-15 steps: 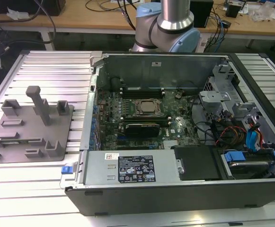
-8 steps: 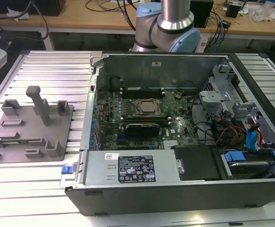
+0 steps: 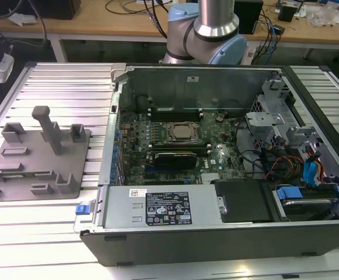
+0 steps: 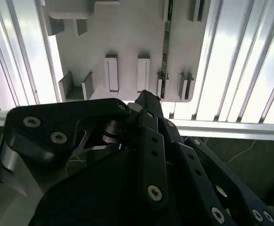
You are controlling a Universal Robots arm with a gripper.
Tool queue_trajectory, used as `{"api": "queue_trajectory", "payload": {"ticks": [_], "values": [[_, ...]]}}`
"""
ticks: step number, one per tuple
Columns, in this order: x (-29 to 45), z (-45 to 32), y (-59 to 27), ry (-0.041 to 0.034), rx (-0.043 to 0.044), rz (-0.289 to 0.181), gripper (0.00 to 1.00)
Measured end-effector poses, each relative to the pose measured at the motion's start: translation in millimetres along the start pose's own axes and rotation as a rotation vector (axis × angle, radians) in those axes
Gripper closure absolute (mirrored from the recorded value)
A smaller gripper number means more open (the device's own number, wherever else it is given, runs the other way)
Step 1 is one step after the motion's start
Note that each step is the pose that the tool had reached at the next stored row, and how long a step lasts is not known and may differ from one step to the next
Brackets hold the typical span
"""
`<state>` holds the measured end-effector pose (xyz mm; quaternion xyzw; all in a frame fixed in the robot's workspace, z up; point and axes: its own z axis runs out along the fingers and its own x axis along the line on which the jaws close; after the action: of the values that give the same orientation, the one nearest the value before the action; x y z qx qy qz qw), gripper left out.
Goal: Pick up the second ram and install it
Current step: 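Pick up the second ram and move it above second insertion slot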
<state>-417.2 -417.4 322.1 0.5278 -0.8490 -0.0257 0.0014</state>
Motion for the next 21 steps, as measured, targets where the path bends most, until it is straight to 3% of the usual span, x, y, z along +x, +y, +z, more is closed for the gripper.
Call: {"api": "queue_trajectory", "payload": {"ticks": [6,9,12,16,21], "values": [[0.1,1.8,-0.1,0.0108,-0.0059,-0.238,0.92],[0.1,2.4,-0.1,0.0145,-0.0079,-0.321,0.92],[0.0,3.1,-0.2,0.0142,-0.0067,-0.322,0.92],[0.5,10.1,-0.6,0.0089,0.0101,-0.322,0.92],[-1.3,19.5,-7.3,0.0091,0.0100,-0.322,0.92]]}}
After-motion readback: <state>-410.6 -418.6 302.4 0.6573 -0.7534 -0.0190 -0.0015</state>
